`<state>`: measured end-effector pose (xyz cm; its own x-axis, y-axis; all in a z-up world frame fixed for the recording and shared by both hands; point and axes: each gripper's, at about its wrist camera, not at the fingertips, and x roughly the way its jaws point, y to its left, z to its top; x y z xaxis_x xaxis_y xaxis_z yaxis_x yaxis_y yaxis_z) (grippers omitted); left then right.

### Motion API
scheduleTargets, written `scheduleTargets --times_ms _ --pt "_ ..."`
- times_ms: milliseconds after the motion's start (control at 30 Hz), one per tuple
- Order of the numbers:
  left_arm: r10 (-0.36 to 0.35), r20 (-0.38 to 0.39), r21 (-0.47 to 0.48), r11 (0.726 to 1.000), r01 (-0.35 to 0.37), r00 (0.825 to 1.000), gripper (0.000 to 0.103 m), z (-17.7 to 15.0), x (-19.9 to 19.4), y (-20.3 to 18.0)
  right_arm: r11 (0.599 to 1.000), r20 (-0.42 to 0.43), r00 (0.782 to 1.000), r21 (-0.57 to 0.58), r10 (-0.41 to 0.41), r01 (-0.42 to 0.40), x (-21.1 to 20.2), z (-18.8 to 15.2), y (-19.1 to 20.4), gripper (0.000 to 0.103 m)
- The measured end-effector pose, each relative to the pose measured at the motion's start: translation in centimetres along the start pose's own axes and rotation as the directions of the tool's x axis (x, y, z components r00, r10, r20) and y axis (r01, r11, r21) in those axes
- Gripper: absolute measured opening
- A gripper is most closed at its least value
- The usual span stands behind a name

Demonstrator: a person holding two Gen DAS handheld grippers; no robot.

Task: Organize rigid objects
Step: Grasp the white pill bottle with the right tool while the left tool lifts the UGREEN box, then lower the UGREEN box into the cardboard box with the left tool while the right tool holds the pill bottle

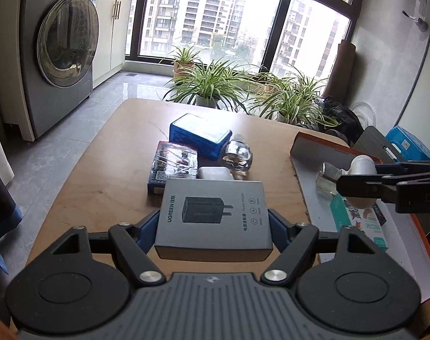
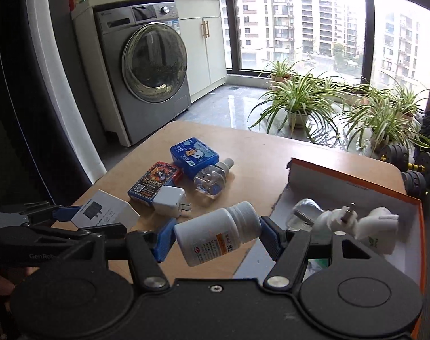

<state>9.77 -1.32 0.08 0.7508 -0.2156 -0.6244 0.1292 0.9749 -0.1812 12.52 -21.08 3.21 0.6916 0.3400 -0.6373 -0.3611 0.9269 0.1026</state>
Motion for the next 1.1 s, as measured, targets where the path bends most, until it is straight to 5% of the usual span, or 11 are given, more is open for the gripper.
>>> scheduleTargets --times_ms 367,633,1100 --pt "-0.149 0.011 0.098 0.984 0.148 0.989 0.08 -0.4 -0.4 -9.4 0.934 0.031 0.949 0.19 -0.313 0.302 -9.3 -5.7 -5.7 0.077" --pt "-0.228 -0.012 0.152 0.962 0.227 0.974 0.08 -1.3 0.1 -14.7 0.89 0.027 0.936 0.32 -0.351 0.324 -11.5 -8.8 -7.8 0.077" --pt "-0.196 -0.034 0.177 0.964 0.199 0.98 0.08 -2.7 -0.3 -16.1 0.889 0.038 0.94 0.338 -0.339 0.308 -11.6 -9.4 -7.9 0.077"
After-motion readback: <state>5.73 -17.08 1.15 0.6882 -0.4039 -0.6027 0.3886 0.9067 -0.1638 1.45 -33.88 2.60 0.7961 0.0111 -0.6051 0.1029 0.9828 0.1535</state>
